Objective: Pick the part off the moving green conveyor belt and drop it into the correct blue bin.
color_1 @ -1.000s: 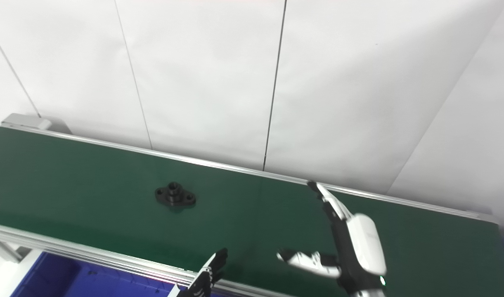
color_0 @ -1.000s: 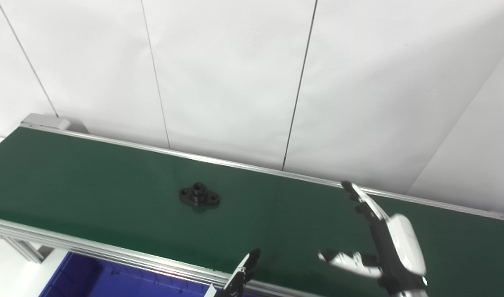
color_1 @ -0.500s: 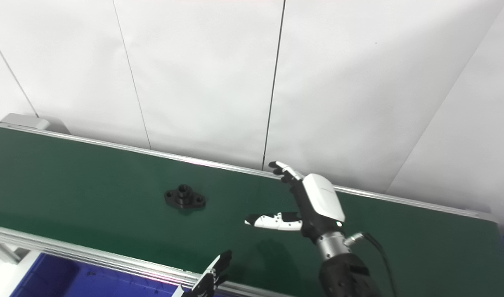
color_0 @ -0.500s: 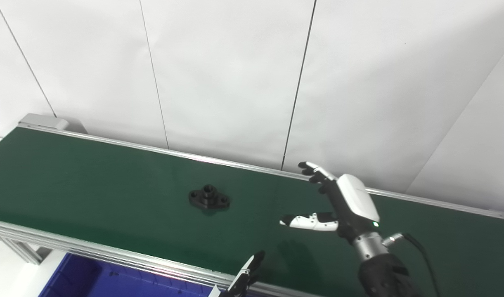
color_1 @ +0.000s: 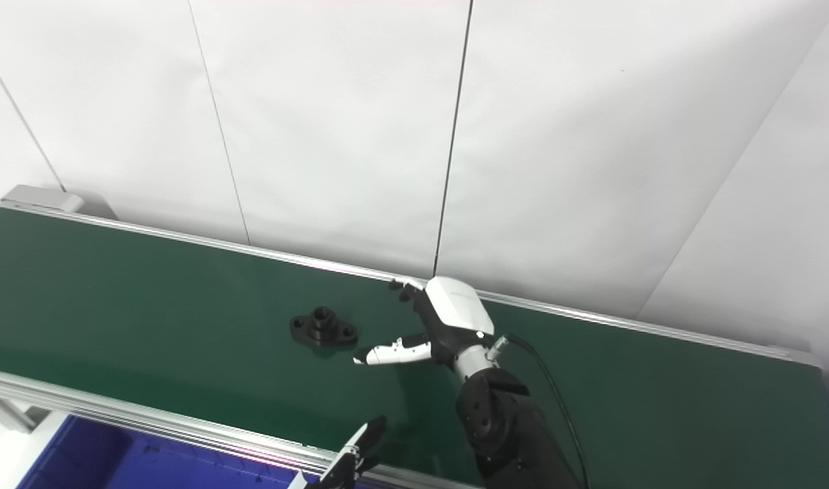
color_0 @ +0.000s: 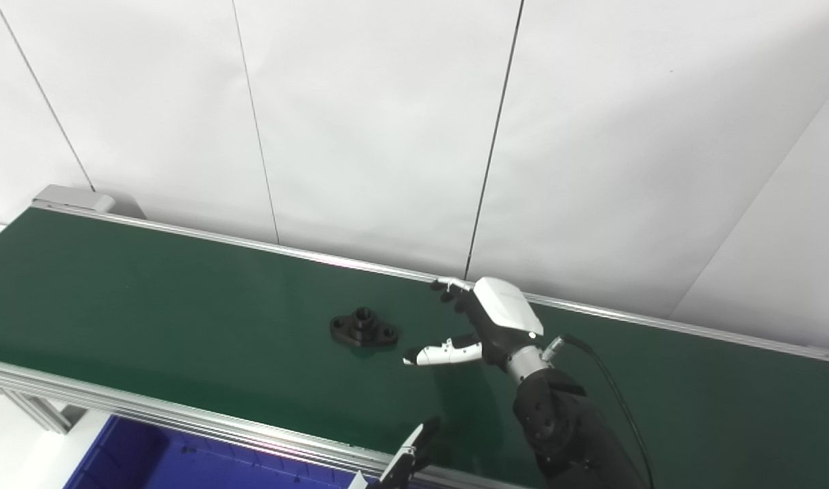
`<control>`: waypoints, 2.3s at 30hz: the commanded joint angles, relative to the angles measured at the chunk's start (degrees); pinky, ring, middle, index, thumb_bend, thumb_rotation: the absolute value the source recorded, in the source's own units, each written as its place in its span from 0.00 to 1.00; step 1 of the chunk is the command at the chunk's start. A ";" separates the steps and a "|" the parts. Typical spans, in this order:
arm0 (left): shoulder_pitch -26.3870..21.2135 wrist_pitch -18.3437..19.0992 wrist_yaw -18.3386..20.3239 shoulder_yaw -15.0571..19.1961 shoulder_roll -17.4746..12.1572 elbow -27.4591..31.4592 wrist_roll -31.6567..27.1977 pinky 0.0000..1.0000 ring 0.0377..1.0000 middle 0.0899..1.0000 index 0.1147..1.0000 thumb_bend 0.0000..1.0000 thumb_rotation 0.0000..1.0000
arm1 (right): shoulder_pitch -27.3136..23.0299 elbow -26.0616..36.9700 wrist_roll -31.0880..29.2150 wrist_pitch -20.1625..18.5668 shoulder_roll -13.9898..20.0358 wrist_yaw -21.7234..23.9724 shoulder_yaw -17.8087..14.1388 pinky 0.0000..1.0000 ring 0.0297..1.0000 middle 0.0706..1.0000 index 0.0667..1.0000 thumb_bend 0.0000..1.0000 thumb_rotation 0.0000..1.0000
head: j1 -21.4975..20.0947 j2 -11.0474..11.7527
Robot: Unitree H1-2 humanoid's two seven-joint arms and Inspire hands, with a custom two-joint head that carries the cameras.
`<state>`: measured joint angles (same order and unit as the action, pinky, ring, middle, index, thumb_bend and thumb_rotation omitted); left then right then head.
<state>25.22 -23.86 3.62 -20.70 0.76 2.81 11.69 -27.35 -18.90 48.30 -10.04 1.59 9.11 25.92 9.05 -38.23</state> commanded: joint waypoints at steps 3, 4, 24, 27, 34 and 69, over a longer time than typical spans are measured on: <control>0.86 -1.43 -0.68 -1.66 2.01 1.65 1.14 0.95 1.00 0.99 0.98 0.91 0.73 | -3.89 -1.45 1.38 -0.29 -1.75 -2.74 1.91 0.59 0.72 0.77 0.83 1.00 0.65 | 0.41 -0.20; 0.90 -1.30 -0.66 -1.75 2.02 1.76 1.15 0.95 1.00 0.99 0.98 0.91 0.73 | -4.29 -2.16 2.00 -0.47 -1.97 -3.05 2.62 0.61 0.72 0.77 0.83 1.00 0.64 | 0.41 -0.20; 2.15 -1.33 -0.48 -3.33 2.88 2.85 1.07 0.94 1.00 0.99 0.98 0.90 0.70 | -8.21 -10.82 6.75 -1.69 -4.05 -5.19 8.83 0.58 0.70 0.78 0.82 1.00 0.63 | 2.20 -0.98; 2.48 -1.11 -0.54 -3.54 3.06 3.24 1.24 0.93 1.00 0.99 0.98 0.91 0.71 | -8.44 -10.86 6.96 -1.52 -3.91 -5.17 9.16 0.59 0.71 0.78 0.82 1.00 0.64 | 2.40 -1.26; 3.20 -0.55 -0.29 -3.87 3.19 4.34 0.94 0.93 1.00 1.00 0.98 0.90 0.70 | -8.70 -13.45 11.84 -3.58 -2.75 -6.45 12.33 0.29 0.35 0.46 0.67 0.75 0.40 | 2.87 -1.76; 4.61 2.77 0.68 -3.44 1.45 8.74 -0.45 0.97 1.00 1.00 1.00 0.87 0.71 | 1.75 -4.71 8.43 -9.25 2.51 -15.17 10.34 0.09 0.12 0.17 0.45 0.51 0.13 | -1.85 -5.09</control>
<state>29.48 -20.98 3.93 -22.09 0.35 9.42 12.49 -27.19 -25.72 57.36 -19.54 2.99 -8.06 36.53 7.13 -43.24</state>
